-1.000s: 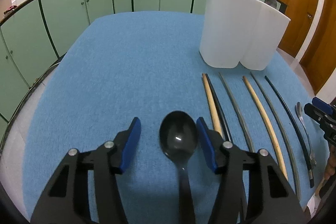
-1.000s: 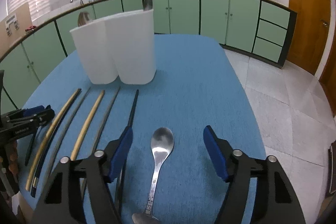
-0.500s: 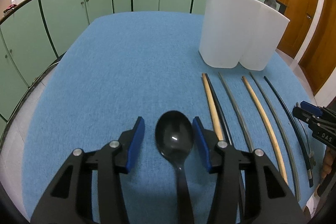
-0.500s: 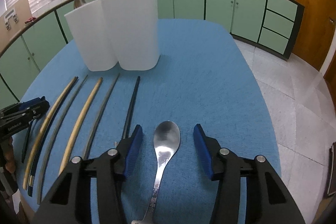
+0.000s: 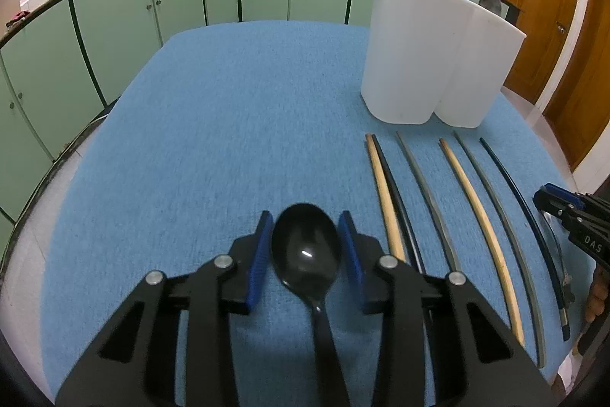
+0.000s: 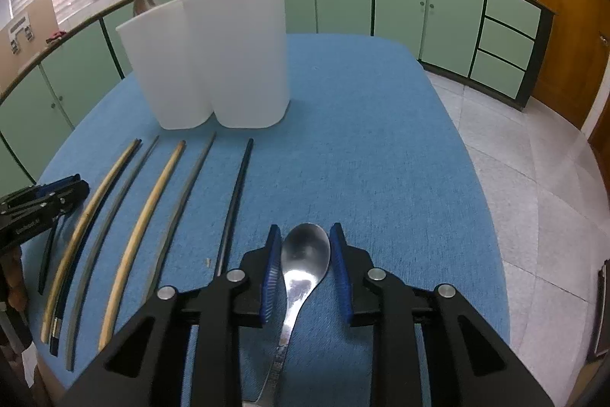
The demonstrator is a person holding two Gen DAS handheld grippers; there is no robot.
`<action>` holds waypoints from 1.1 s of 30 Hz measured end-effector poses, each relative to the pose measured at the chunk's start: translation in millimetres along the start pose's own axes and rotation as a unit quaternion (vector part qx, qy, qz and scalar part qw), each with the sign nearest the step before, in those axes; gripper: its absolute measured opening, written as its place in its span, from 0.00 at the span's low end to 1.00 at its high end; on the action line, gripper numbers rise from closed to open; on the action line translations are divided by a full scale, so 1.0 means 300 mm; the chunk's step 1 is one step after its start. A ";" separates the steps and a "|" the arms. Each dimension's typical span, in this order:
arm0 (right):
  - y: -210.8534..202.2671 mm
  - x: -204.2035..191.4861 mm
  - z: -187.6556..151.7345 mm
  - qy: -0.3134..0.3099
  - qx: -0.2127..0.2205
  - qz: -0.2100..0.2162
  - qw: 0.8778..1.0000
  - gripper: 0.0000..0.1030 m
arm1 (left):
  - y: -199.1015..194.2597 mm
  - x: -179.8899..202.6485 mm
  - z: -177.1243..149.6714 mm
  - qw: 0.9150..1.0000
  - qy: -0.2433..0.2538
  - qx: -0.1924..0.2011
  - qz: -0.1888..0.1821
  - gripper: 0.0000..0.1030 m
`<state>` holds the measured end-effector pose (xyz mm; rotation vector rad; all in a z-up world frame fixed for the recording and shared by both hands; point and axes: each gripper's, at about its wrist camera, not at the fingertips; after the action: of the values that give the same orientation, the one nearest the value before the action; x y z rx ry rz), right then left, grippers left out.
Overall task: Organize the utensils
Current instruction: 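Close left tool on the black spoon while right tool grasps the flower-handled spoon, then lift both held spoons and carry them over the white utensil holder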
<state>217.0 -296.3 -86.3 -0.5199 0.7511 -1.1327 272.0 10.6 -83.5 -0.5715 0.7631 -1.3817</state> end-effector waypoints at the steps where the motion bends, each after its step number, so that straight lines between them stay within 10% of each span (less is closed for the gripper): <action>1: 0.000 -0.001 -0.002 -0.003 0.000 -0.001 1.000 0.26 | -0.001 -0.001 -0.001 1.000 0.001 0.001 -0.001 0.33; 15: -0.059 -0.020 -0.005 -0.013 0.037 0.001 0.999 0.25 | -0.039 -0.004 0.001 1.000 -0.007 0.019 -0.007 0.32; 33: -0.261 -0.088 0.120 -0.054 0.148 0.009 0.987 0.25 | -0.272 -0.061 0.117 0.982 -0.066 0.169 -0.043 0.32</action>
<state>190.7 -298.9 -0.2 -0.3198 0.4813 -1.1646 245.8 16.0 3.1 -0.4271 0.3879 -1.4975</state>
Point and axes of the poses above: each gripper's, at about its wrist camera, not at the fingertips, and y roughly the way its jaws point, x to its right, z to its top, and after that the axes turned 14 degrees about z, right-handed
